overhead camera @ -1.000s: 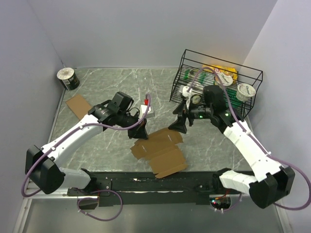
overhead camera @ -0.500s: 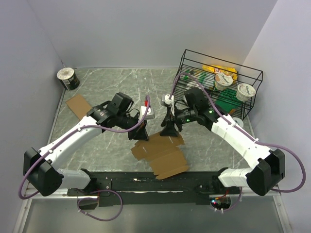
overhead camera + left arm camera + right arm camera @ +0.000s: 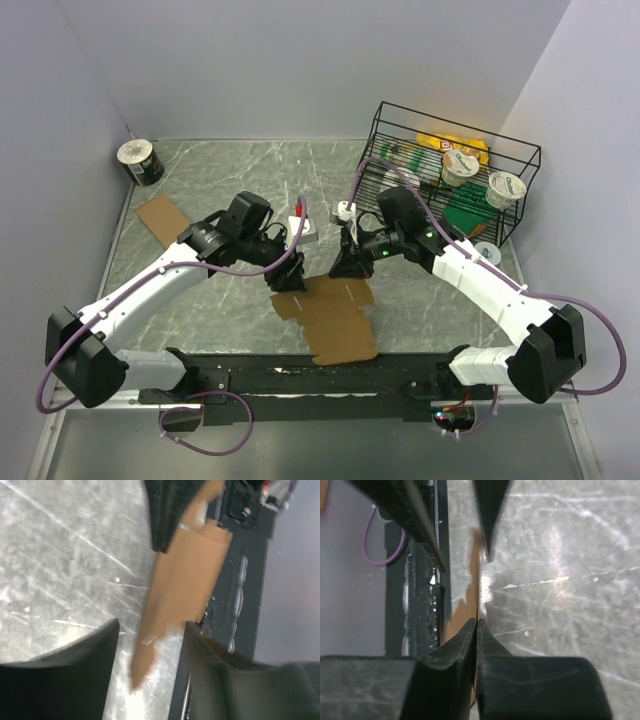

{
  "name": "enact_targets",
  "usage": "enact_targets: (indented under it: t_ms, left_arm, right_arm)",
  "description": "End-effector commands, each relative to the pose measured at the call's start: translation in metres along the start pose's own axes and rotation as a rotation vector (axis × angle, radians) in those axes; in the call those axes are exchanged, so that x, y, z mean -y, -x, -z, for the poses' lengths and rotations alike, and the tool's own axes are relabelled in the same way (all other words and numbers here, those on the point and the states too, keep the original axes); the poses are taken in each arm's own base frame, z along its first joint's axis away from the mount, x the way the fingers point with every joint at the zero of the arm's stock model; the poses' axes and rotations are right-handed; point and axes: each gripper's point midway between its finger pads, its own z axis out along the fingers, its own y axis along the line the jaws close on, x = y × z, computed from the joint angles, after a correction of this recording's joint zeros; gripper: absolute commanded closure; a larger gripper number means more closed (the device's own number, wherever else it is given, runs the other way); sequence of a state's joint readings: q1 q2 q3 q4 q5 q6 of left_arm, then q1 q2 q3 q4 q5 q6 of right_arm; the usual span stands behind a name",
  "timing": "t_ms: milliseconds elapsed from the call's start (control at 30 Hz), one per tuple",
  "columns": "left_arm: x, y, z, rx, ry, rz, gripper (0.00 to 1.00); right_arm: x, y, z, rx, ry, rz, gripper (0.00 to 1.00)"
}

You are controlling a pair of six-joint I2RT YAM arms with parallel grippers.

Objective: Fold the paper box

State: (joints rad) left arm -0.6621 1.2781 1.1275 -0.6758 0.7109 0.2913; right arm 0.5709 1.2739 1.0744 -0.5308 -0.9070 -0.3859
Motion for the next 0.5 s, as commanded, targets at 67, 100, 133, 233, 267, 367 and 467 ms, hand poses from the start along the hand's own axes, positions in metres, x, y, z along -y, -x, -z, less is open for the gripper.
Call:
enact_targets:
  t_ms: [67,100,133,233,267,367,467]
  left_arm:
    - [-0.032,0.026,0.018,0.135,0.172,-0.017,0.29]
    - [-0.037,0.027,0.020,0.147,0.187,-0.005,0.25]
    - [-0.044,0.028,0.028,0.173,0.213,0.009,0.18]
    - [-0.065,0.035,0.048,0.244,0.297,0.038,0.07]
    - [-0.071,0.037,0.056,0.266,0.329,0.058,0.05]
    - [-0.085,0.046,0.090,0.402,0.394,0.106,0.04]
    - [-0.084,0.053,0.117,0.563,0.363,0.171,0.03]
  right_arm:
    - [-0.010,0.012,0.002,0.075,0.021,0.056,0.96]
    - [-0.010,0.008,0.002,0.070,0.018,0.049,0.98]
    - [-0.009,0.007,0.002,0.070,0.010,0.049,0.98]
    - [-0.004,-0.001,0.001,0.076,-0.031,0.044,1.00]
    - [-0.002,0.006,0.003,0.109,-0.052,0.065,1.00]
    - [0.014,0.003,0.006,0.161,-0.155,0.071,1.00]
    - [0.029,-0.011,0.018,0.226,-0.224,0.029,1.00]
